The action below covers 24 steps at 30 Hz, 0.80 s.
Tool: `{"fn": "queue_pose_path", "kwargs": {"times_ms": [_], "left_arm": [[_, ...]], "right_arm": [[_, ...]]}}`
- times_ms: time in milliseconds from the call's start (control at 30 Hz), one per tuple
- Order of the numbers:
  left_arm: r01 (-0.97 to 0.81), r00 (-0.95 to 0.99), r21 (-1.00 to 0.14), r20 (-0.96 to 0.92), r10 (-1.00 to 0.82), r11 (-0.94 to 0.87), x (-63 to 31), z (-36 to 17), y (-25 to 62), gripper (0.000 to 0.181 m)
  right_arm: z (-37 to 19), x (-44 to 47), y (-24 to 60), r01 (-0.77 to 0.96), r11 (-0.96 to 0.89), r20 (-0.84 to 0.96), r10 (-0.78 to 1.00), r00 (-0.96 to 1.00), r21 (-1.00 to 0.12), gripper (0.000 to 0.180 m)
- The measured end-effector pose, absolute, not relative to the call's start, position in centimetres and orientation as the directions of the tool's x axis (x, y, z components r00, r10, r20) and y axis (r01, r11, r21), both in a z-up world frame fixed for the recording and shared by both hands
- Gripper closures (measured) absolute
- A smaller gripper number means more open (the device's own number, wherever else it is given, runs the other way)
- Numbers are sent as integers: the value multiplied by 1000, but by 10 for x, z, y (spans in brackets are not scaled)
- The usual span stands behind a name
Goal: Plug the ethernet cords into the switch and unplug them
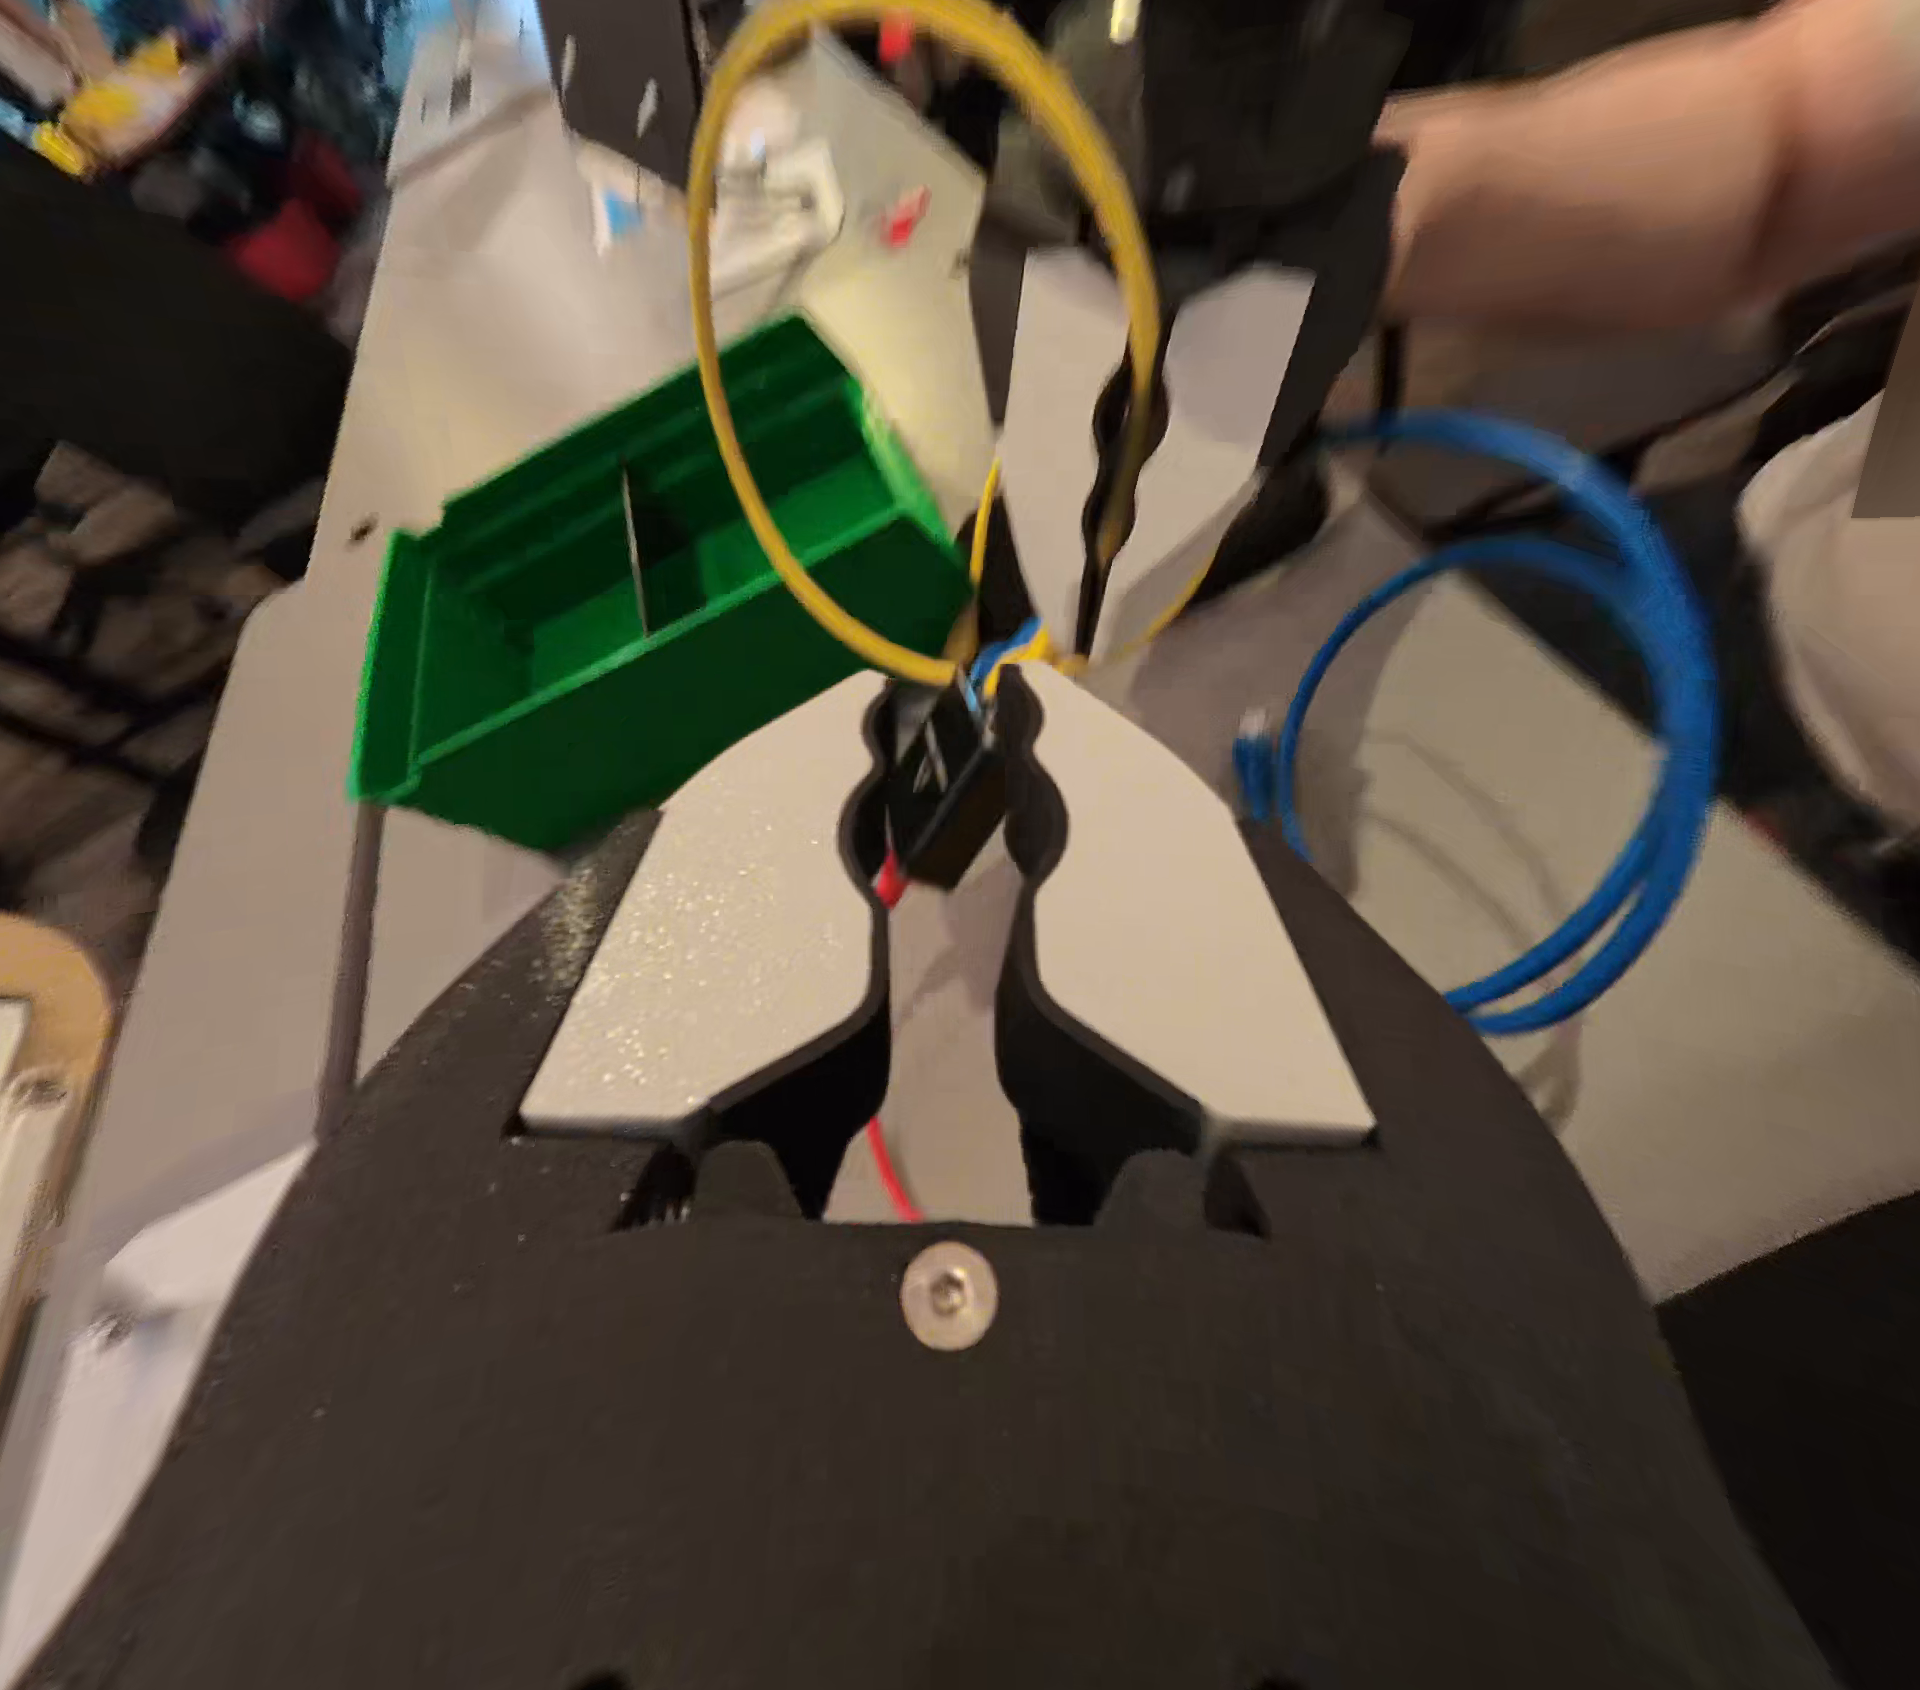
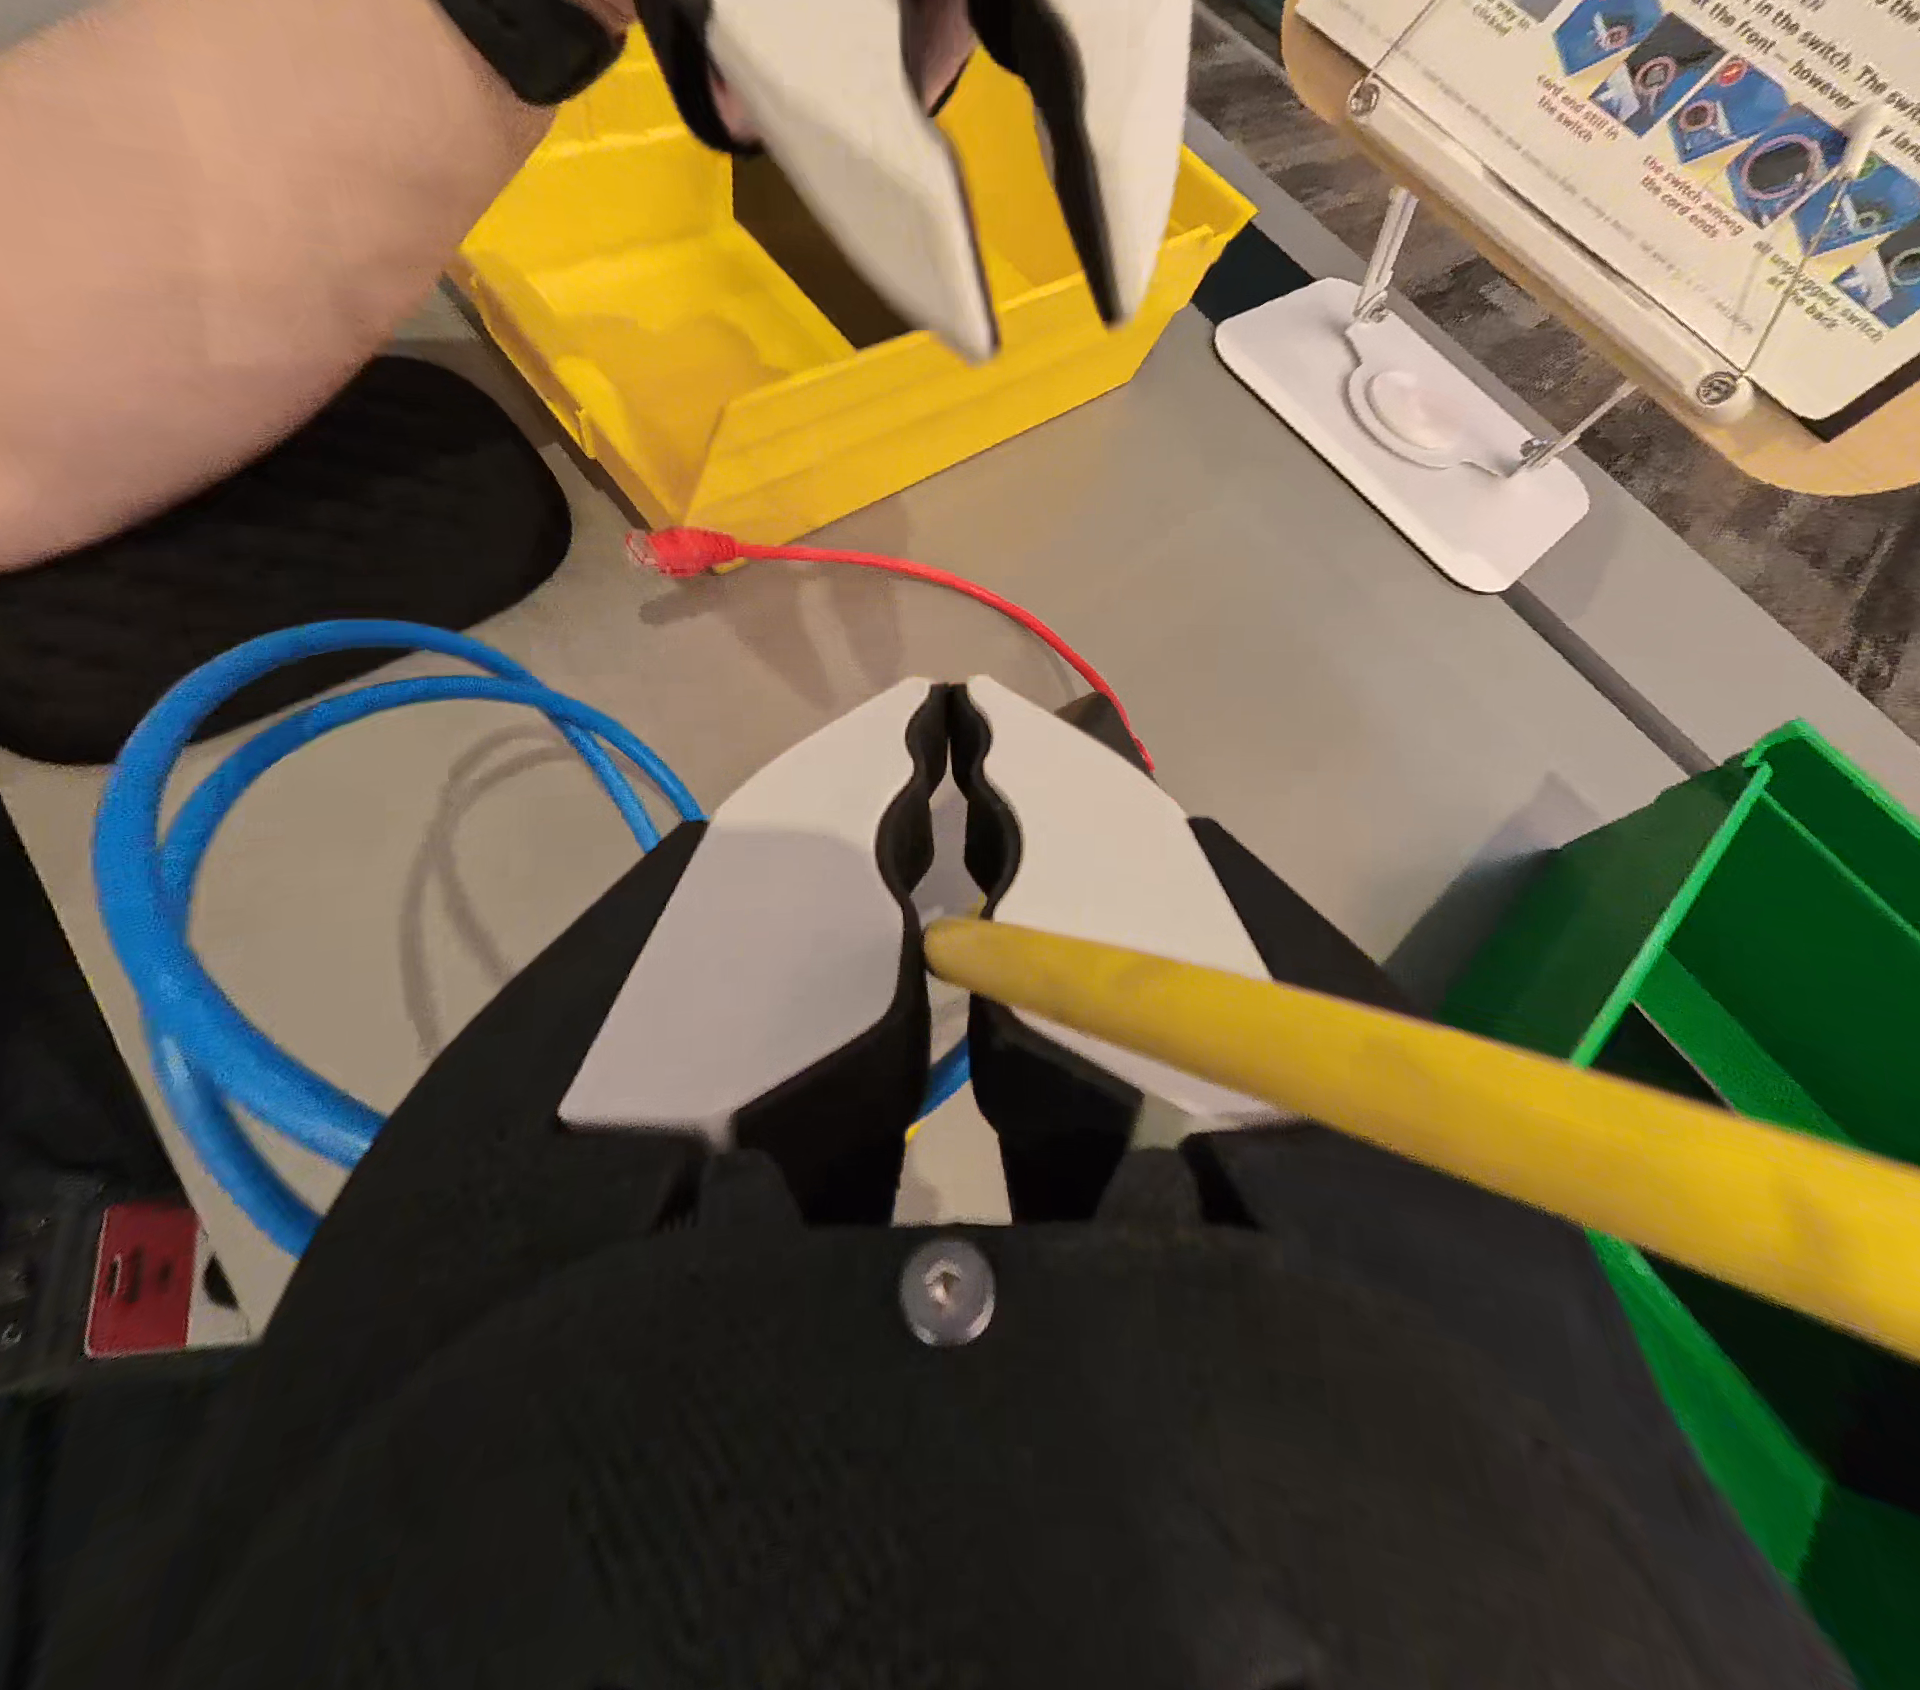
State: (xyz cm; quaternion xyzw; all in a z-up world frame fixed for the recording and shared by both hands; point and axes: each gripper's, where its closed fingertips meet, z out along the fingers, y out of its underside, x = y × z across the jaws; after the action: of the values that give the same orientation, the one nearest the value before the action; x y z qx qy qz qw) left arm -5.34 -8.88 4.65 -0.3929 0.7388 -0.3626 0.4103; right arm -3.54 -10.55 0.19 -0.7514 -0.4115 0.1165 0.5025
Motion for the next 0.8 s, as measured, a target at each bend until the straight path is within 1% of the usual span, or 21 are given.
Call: {"fn": "queue_pose_path", "kwargs": {"times_ms": [100, 133, 200, 233, 300, 333, 400, 467, 533, 567, 600, 700, 767, 800], "left_arm": [[-376, -321, -784, -391, -863, 495, -36, 18, -79, 148], [-385, -320, -773, -401, -858, 504, -28, 11, -79, 138], [-415, -316, -738, -432, -845, 533, -12, -4, -78, 125], [-440, -333, -710, -438, -835, 549, -7, -15, -80, 116], [-490, -333, -646, -482, -810, 585, 4, -30, -79, 104], [-504, -347, -620, -492, -799, 601, 9, -38, -82, 103], [-525, -336, -557, -559, -758, 643, 22, -48, -79, 107], [-530, -247, -493, -688, -682, 689, 35, -49, -61, 130], [-503, -228, -457, -749, -622, 734, 42, -51, -58, 156], [-511, -210, -422, -784, -585, 749, 43, -47, -54, 156], [-519, -192, -412, -797, -572, 749, 43, -42, -53, 156], [-524, -132, -425, -815, -564, 738, 39, -22, -50, 156], [-519, -75, -398, -860, -505, 756, 34, 0, -49, 156], [-524, -35, -378, -886, -462, 763, 30, 13, -47, 156]], "right_arm": [[9, -25, -107, 539, -147, 268, 742, 614, -830, 179], [13, -24, -108, 546, -142, 273, 747, 606, -826, 179], [21, -20, -109, 556, -133, 286, 747, 600, -820, 179], [24, -18, -110, 566, -131, 295, 745, 598, -814, 179], [26, -14, -110, 584, -129, 314, 741, 594, -801, 179], [26, -13, -110, 591, -130, 319, 739, 593, -796, 178], [27, -10, -109, 590, -127, 323, 736, 595, -797, 178], [28, -8, -109, 573, -128, 308, 738, 600, -809, 179], [29, -4, -109, 557, -128, 303, 729, 614, -821, 179], [30, -2, -109, 546, -127, 300, 723, 622, -828, 178], [34, 0, -109, 518, -121, 288, 714, 638, -847, 177], [51, 8, -110, 420, -110, 253, 653, 714, -901, 174], [66, 15, -113, 370, -83, 255, 586, 770, -926, 164], [74, 18, -116, 350, -67, 257, 553, 793, -934, 163]]}}
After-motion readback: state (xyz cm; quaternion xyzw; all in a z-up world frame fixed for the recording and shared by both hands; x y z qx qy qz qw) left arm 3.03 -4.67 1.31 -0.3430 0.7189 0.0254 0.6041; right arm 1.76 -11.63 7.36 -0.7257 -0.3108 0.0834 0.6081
